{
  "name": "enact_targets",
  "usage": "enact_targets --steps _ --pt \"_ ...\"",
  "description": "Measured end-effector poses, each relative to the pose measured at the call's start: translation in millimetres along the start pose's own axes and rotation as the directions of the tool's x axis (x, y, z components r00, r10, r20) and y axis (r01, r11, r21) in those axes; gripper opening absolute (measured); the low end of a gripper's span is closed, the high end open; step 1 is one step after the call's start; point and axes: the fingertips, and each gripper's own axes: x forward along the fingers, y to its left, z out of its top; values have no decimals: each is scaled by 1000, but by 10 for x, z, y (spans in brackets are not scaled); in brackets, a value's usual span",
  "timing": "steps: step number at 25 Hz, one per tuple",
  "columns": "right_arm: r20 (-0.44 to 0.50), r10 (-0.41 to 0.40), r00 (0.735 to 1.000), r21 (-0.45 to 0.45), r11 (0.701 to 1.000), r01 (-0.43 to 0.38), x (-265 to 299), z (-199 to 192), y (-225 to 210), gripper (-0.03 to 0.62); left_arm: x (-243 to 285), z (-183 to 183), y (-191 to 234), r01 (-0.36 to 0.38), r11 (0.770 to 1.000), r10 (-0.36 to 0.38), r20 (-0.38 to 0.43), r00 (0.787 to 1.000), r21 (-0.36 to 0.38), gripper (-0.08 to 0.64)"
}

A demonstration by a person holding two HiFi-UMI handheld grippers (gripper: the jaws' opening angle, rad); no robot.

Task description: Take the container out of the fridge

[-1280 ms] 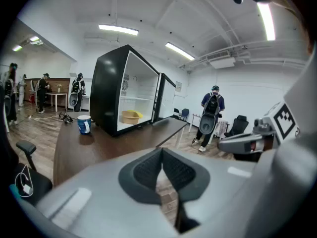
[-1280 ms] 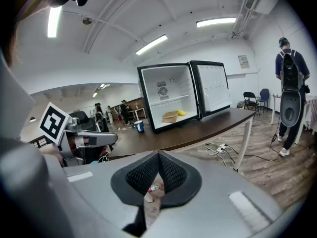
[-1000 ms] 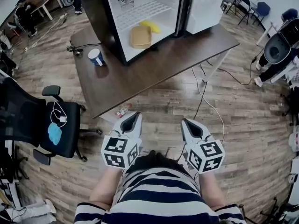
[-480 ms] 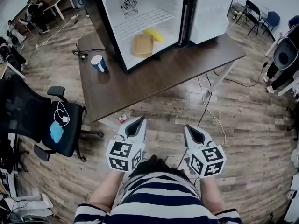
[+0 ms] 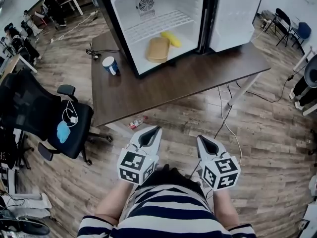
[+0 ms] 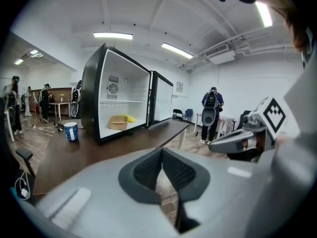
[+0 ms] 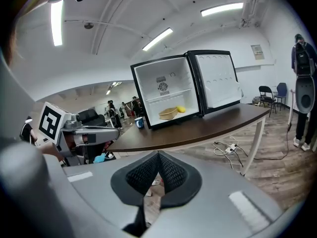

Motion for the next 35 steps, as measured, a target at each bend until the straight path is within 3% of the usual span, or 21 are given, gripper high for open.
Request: enact_targets --steps 5,12,27,29,33,35 --pt "-11 31 999 -11 999 -31 100 41 0 -8 30 -7 78 -18 999 18 -27 999 30 0" --pt "-29 54 998 -17 998 -55 295 95 15 -8 191 143 307 -49 990 54 -29 998 133 0" --pt "-71 61 996 -17 998 -62 1030 417 -249 -8 1051 472 791 3 945 34 -106 994 327 0" --pt "-77 63 995 -14 998 -64 1149 467 -283 -8 1166 499 885 -6 931 52 -118 992 366 0" --pt "-87 65 994 -11 998 -66 1375 548 -338 -8 1382 477 1077 -23 875 106 -146 984 483 0" --pt "-96 67 993 -12 998 -69 1494 580 -358 -8 1485 466 1164 -17 862 111 -157 981 507 0"
